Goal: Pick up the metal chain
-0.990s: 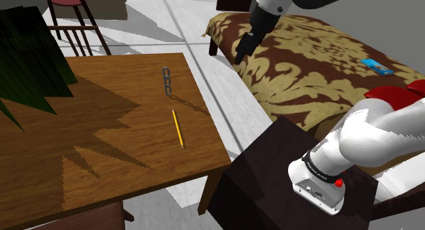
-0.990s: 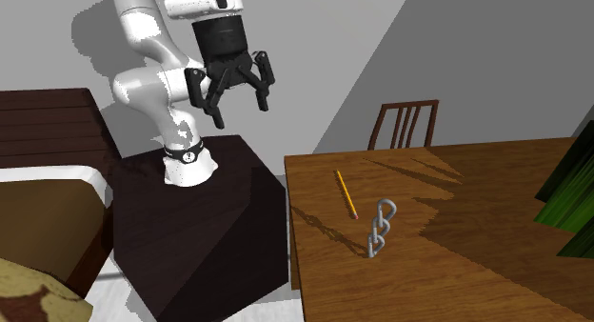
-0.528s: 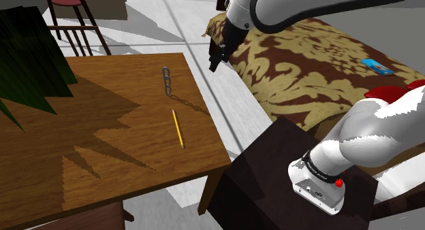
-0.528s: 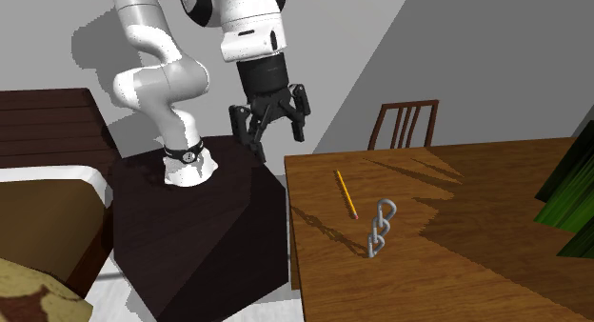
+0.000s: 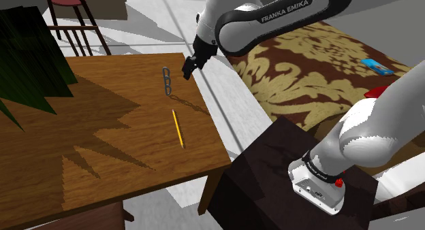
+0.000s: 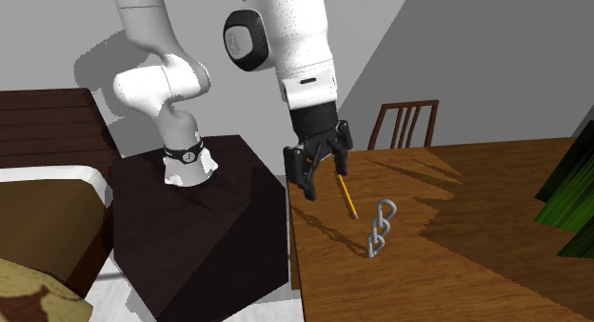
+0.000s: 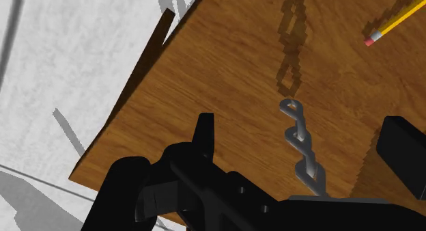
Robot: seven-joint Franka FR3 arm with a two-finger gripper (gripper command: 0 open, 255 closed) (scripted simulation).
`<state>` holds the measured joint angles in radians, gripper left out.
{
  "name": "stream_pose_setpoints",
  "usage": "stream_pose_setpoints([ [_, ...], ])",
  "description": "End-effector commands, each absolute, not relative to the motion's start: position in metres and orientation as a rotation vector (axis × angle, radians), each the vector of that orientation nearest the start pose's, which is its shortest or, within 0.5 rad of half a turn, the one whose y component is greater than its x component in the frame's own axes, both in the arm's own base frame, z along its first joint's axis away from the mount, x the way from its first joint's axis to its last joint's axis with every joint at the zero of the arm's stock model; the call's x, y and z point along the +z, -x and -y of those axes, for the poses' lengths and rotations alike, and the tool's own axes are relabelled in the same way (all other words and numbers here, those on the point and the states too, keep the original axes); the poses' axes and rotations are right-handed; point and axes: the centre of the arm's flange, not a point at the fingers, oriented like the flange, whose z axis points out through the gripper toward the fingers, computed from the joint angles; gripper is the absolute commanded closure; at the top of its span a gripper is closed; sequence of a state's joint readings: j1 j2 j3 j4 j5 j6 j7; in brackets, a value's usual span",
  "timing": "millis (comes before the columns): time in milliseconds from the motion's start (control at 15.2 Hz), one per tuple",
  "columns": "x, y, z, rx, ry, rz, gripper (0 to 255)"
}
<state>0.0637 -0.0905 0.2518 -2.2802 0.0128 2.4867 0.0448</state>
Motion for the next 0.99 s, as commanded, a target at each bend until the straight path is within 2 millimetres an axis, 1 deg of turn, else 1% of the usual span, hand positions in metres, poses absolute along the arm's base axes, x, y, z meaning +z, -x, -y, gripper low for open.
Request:
stream_pose_setpoints([
  [0, 0.404, -0.519, -0.178, -0.478, 3.038, 0.421, 0],
  [396, 0.364, -0.569, -0.218, -0.551, 3.028, 0.47, 0],
  [462, 0.361, -0.572, -0.221, -0.556, 3.027, 0.473, 0],
  [858, 0.329, -0.572, -0.221, -0.556, 3.027, 0.473, 0],
  [924, 0.321, -0.572, -0.221, -0.556, 3.027, 0.473, 0],
])
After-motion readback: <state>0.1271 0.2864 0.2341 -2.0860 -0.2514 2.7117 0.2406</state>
